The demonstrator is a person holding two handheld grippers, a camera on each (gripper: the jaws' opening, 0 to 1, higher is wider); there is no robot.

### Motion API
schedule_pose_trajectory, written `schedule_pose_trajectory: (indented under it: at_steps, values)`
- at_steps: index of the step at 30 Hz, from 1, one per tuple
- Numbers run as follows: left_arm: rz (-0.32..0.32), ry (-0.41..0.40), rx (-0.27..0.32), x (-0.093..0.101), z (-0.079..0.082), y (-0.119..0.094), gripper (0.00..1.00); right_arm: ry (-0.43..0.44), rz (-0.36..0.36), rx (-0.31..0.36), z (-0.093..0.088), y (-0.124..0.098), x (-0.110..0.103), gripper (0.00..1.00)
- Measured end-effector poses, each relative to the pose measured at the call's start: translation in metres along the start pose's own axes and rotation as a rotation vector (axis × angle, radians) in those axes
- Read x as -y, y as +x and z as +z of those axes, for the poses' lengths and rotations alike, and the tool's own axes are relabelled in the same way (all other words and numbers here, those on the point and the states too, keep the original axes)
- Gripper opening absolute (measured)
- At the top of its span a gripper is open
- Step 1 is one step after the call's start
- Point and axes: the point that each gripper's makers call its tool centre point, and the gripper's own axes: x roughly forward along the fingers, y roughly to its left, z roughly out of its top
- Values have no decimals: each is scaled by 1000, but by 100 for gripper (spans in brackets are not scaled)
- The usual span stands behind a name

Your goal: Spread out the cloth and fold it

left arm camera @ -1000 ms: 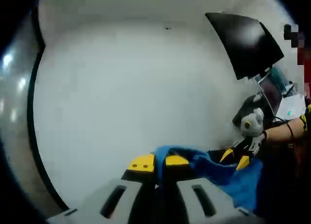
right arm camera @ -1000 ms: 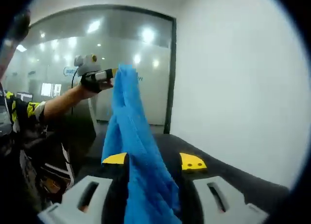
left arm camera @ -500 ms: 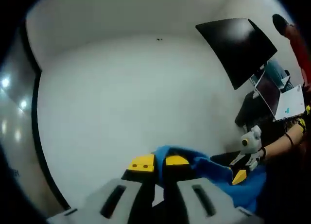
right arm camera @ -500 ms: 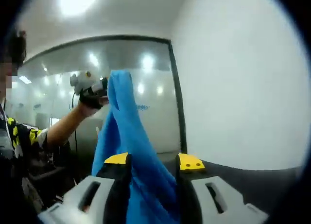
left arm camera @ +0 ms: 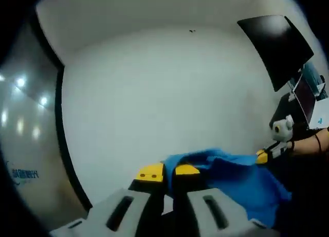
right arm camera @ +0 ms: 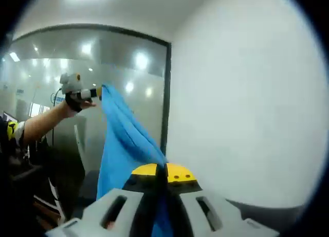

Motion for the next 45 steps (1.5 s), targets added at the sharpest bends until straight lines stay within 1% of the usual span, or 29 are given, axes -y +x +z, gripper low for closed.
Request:
schedule_pose_trajectory:
  at_steps: [1, 2, 4, 7, 10, 11, 13, 15, 16, 17, 18, 19, 20, 21, 22, 23, 24, 25, 26, 29, 31, 32, 34, 36, 37, 38, 40, 42, 45]
  values:
    - [2, -20, 2, -5, -1, 2, 1, -30, -6, 0, 18, -3, 3, 1]
    - [6, -39, 7, -10, 0, 4, 1, -91, -19, 9, 36, -5, 5, 1]
    - [9, -84, 31, -15, 12, 9, 1, -194, -23, 0, 66, -6, 4, 1]
    - [31, -82, 105, -19, 46, 13, 1, -353, -46, -24, 103, -5, 1, 1]
    - [58, -52, 140, -28, 76, 14, 1, -503, -88, -21, 140, 0, -2, 1]
    - [68, -44, 152, -31, 87, 14, 1, -530, -97, -16, 148, 2, -3, 1]
    - [115, -22, 177, -42, 109, 11, 1, -612, -101, 5, 172, 9, -10, 1]
    - [176, -20, 212, -57, 134, 2, 1, -611, -59, 37, 189, 15, -28, 2]
    - [188, -16, 230, -60, 142, -1, 1, -623, -41, 56, 195, 17, -35, 2]
    - [207, -32, 264, -66, 157, -9, 1, -634, -27, 77, 201, 18, -42, 1]
    - [215, -32, 278, -69, 165, -14, 1, -649, -27, 91, 201, 16, -51, 1]
    - [236, -26, 274, -75, 169, -18, 1, -664, -43, 110, 207, 14, -51, 0]
    - [274, -21, 259, -84, 170, -23, 1, -690, -80, 138, 215, 12, -41, 0]
    - [270, -29, 259, -87, 169, -24, 1, -688, -102, 140, 217, 9, -34, 0]
    - [268, -67, 257, -90, 165, -25, 1, -652, -122, 118, 213, 5, -28, 0]
    - [248, -120, 252, -89, 156, -22, 1, -611, -122, 110, 208, 1, -23, 0]
    - [223, -139, 219, -86, 141, -18, 1, -561, -98, 103, 200, -1, -18, 0]
    - [209, -138, 176, -82, 124, -13, 1, -523, -82, 76, 187, -2, -15, 0]
    - [206, -107, 125, -79, 106, -8, 1, -490, -79, 28, 170, -5, -9, 0]
    - [206, -25, 33, -71, 61, 6, 1, -412, -57, -91, 104, -14, -9, 0]
    - [170, 0, -8, -61, 43, 14, 1, -372, -18, -138, 60, -21, -19, 0]
    - [164, 19, -31, -57, 35, 16, 1, -349, -14, -145, 40, -25, -23, 0]
    - [159, 37, -40, -51, 30, 20, 1, -298, 29, -171, 3, -28, -35, 7]
    - [154, 39, -34, -47, 32, 21, 1, -237, 70, -218, -37, -31, -52, 10]
    - [148, 37, -22, -45, 37, 20, 1, -215, 96, -218, -51, -30, -61, 10]
    - [138, 21, -1, -41, 43, 20, 1, -202, 116, -224, -59, -28, -68, 11]
    - [120, -13, 30, -36, 58, 19, 1, -150, 181, -241, -93, -25, -97, 16]
    - [116, -14, 60, -33, 72, 16, 1, -114, 229, -246, -119, -19, -119, 23]
    - [114, 22, 88, -29, 89, 10, 1, -114, 280, -307, -170, -19, -141, 31]
